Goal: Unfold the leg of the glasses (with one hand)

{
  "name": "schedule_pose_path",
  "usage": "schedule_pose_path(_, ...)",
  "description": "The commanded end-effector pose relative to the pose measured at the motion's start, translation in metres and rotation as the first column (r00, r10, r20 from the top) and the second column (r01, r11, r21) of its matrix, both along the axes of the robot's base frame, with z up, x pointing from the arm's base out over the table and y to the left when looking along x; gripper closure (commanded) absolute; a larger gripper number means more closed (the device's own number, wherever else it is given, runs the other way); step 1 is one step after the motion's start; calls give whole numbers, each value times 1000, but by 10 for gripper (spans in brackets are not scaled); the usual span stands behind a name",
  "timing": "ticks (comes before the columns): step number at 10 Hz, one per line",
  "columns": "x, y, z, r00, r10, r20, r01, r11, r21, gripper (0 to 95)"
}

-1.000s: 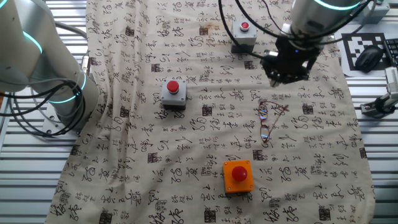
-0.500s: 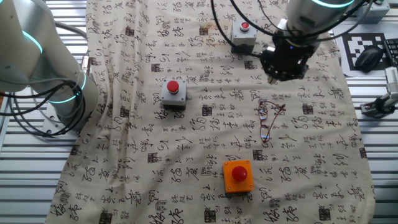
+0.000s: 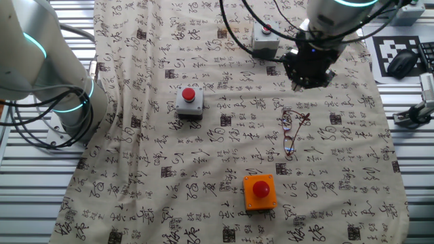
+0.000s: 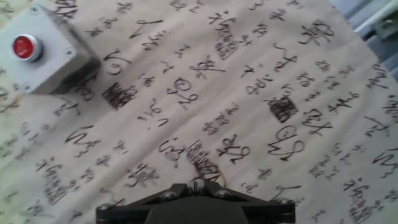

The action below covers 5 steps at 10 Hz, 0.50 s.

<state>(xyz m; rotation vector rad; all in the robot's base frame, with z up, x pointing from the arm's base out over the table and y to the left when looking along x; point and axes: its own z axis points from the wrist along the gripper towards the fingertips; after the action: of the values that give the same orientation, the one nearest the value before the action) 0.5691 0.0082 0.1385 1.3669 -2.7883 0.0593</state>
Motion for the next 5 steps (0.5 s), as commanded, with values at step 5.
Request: schedule_pose_path(5,49,-29,-7,995,101,-16,-100,994,41,950)
